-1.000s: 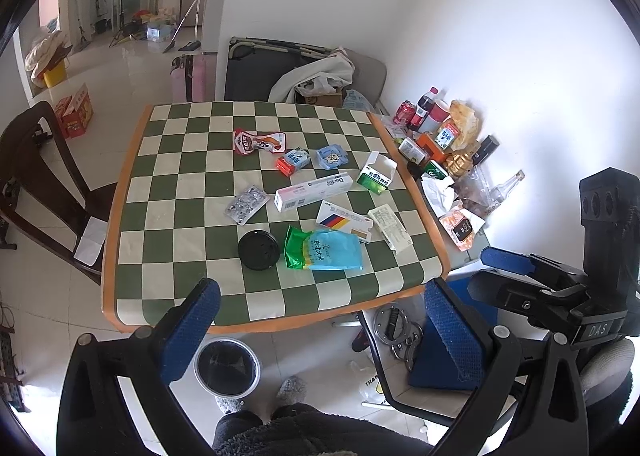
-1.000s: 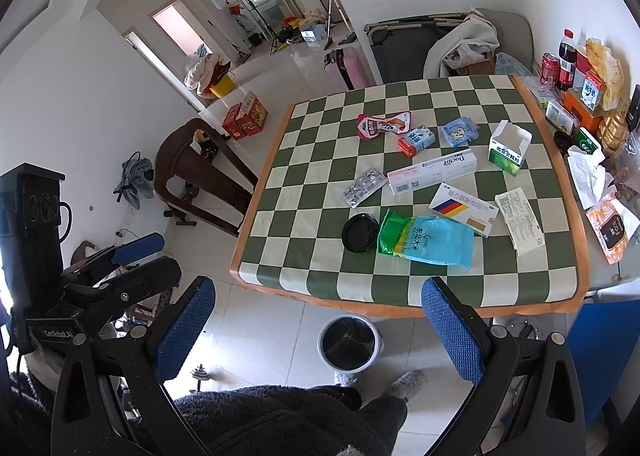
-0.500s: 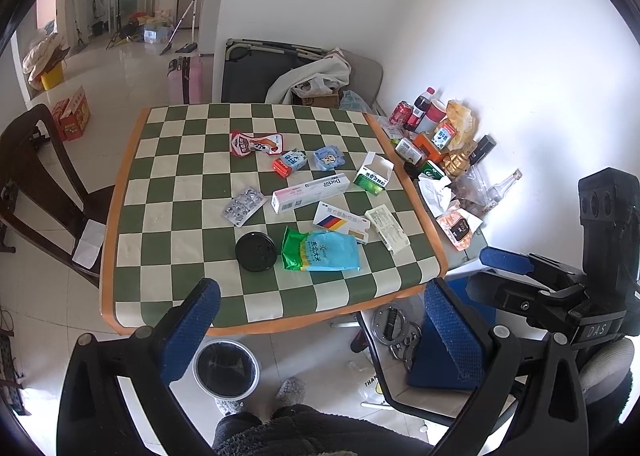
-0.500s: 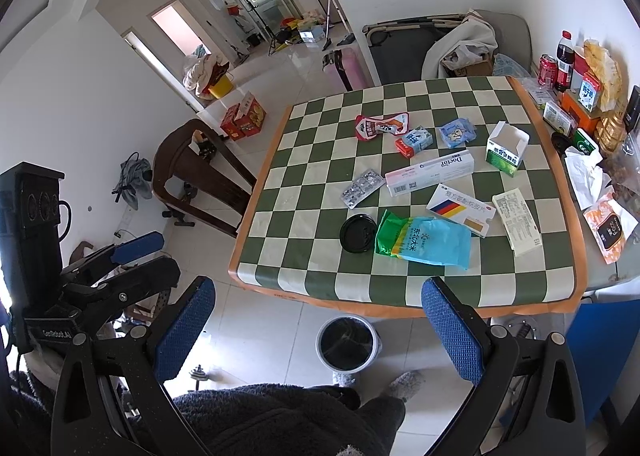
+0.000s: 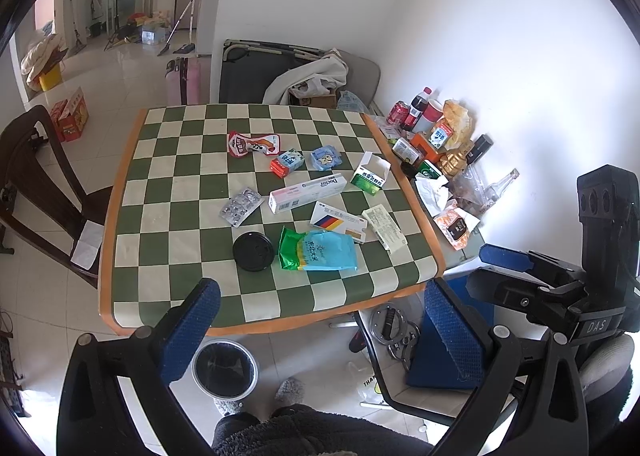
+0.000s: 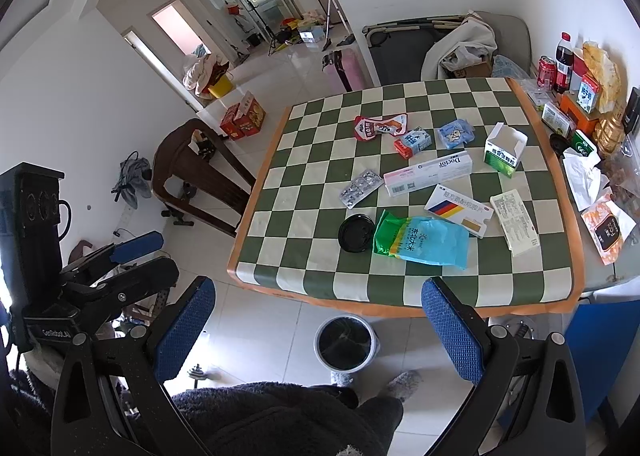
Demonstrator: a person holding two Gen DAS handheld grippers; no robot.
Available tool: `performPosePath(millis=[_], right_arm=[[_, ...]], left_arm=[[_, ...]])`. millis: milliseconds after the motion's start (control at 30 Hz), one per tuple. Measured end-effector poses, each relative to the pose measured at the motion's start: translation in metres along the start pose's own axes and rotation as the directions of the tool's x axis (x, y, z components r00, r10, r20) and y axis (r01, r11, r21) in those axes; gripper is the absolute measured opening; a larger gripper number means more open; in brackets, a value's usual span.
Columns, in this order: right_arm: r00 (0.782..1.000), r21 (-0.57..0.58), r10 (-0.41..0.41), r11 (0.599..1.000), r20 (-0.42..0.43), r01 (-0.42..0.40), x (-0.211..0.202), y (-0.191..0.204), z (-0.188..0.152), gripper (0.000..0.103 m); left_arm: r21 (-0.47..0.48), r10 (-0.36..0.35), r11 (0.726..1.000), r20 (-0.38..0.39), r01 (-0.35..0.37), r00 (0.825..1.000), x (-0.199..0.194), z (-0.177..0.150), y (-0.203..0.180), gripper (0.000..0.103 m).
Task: Collect trash
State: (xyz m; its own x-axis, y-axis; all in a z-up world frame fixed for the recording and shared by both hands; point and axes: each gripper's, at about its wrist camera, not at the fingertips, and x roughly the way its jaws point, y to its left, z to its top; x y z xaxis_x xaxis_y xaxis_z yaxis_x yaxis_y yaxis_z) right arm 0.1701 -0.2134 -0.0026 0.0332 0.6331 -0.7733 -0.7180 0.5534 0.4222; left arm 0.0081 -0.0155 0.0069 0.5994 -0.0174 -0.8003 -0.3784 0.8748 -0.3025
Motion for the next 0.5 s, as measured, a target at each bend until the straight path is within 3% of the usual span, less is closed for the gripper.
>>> performPosePath(millis=[500], right_arm=[[1.0,-0.002,-0.001,1.0,0.001,0.001,-0.0024,-0.0004,-0.0012,0.103]], left_arm=[[0.0,-0.001,1.0,0.003,0.001,1.0,-0.0005,-0.0004,0.0013,0.103]])
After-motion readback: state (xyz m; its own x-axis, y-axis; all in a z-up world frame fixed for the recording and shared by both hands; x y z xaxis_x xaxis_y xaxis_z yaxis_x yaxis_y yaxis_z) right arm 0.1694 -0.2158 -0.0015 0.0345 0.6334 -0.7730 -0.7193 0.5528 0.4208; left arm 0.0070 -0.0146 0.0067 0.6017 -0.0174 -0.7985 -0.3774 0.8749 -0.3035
